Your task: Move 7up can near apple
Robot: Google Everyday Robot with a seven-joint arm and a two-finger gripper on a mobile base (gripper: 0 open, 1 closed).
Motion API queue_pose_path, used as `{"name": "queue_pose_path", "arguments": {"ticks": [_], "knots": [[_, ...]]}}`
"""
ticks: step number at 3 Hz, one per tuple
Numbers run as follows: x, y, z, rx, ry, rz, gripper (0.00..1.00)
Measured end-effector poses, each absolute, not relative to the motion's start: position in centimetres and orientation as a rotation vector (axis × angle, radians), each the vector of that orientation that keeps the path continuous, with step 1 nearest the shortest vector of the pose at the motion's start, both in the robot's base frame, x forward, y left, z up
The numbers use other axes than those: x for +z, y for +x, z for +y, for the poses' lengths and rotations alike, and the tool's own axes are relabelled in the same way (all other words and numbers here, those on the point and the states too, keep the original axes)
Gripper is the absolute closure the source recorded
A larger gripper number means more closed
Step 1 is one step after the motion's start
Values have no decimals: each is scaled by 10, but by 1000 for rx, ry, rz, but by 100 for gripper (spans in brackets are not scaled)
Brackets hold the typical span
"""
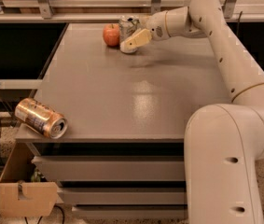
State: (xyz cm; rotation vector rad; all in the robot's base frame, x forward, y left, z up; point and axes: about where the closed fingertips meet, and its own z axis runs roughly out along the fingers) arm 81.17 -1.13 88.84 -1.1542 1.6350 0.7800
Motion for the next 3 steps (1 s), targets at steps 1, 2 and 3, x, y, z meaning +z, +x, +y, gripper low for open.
{"name": "queue_pose_path", "arguments": {"ticks": [1, 2, 3], "knots": [[898, 804, -21, 760, -1184, 1632, 0], [908, 794, -35, 739, -1202, 1637, 0], [917, 769, -59, 749, -1208, 1652, 0]]}}
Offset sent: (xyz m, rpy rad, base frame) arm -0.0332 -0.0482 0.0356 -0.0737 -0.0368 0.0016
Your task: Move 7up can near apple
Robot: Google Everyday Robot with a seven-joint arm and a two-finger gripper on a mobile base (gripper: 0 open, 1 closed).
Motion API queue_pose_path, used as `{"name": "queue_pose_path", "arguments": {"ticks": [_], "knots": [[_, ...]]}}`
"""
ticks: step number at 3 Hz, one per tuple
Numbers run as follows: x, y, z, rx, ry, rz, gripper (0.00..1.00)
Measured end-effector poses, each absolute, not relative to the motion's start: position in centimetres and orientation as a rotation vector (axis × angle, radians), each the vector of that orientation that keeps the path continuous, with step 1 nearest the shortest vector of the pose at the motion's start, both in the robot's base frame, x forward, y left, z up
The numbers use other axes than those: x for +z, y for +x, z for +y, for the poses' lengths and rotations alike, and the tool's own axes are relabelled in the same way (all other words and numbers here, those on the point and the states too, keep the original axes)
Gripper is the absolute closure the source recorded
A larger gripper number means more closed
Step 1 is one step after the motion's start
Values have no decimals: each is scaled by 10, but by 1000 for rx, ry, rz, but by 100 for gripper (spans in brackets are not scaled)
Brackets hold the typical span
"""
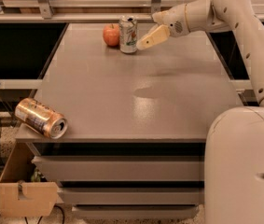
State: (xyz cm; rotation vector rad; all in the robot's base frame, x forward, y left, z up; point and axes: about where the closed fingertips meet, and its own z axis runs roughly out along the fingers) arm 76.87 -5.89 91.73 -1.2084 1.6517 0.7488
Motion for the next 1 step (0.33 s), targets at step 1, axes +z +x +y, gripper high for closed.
{"name": "queue_pose_path", "arguments": {"ticks": [1], "knots": [[916, 764, -59, 765, -1204, 1655, 0]]}}
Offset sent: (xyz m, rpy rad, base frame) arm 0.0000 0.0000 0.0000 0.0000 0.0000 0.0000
